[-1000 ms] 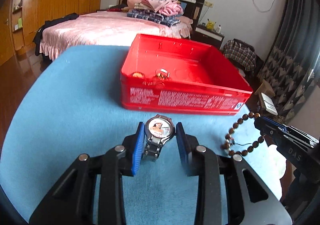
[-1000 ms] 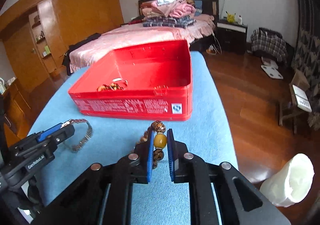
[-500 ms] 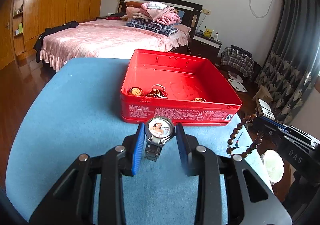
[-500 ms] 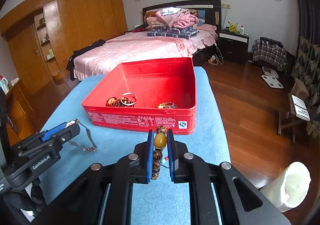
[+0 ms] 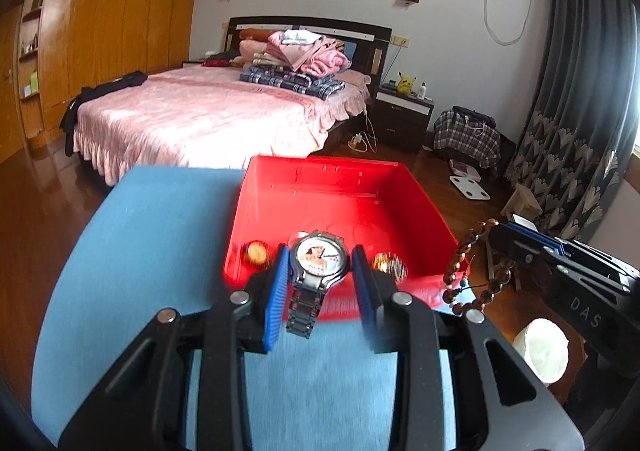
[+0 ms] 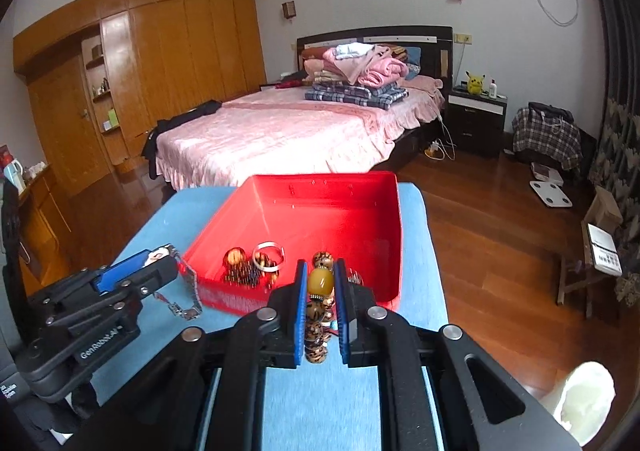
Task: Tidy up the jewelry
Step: 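Lower the watch into the red tin with the left tool while the right tool drops the bracelet in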
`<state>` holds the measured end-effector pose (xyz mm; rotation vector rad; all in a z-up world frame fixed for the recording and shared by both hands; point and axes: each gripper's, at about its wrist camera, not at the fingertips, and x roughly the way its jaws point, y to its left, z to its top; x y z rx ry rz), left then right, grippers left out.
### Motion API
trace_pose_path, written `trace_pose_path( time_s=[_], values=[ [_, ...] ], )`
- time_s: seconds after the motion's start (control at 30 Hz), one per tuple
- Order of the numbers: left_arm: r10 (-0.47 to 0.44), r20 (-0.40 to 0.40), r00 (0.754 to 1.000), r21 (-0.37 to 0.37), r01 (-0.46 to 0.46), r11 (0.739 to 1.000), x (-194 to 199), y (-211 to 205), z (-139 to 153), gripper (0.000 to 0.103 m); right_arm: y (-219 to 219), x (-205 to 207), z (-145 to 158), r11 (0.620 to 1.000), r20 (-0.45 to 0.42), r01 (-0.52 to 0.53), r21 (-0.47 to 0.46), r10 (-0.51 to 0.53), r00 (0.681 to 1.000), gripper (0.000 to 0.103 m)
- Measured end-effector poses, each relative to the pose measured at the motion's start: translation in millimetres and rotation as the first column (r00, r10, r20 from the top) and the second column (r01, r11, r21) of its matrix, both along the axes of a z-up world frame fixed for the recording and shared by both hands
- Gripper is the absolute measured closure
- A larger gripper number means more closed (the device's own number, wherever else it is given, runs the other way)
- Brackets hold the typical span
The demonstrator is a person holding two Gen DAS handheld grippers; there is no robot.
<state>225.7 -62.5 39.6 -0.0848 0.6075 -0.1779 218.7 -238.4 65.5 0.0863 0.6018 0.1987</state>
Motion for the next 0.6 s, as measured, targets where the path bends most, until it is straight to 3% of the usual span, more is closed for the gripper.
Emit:
trace_pose_path(
  time_s=[0.33, 0.6],
  values=[
    [0.001, 0.01, 1.0, 0.048, -0.001, 0.999, 71.9, -12.6, 8.0, 0.073, -3.1, 62.6, 7.9, 1.0, 0.0, -0.002, -0.006, 0.002, 1.0, 0.09],
    [0.011, -0.058, 0.998, 0.082, -0.006, 0.997, 119.9, -16.3, -20.3, 0.073, 0.8, 104.7, -12.6, 1.0, -0.054, 0.007, -0.015, -0.008, 0.999, 0.09]
  ],
)
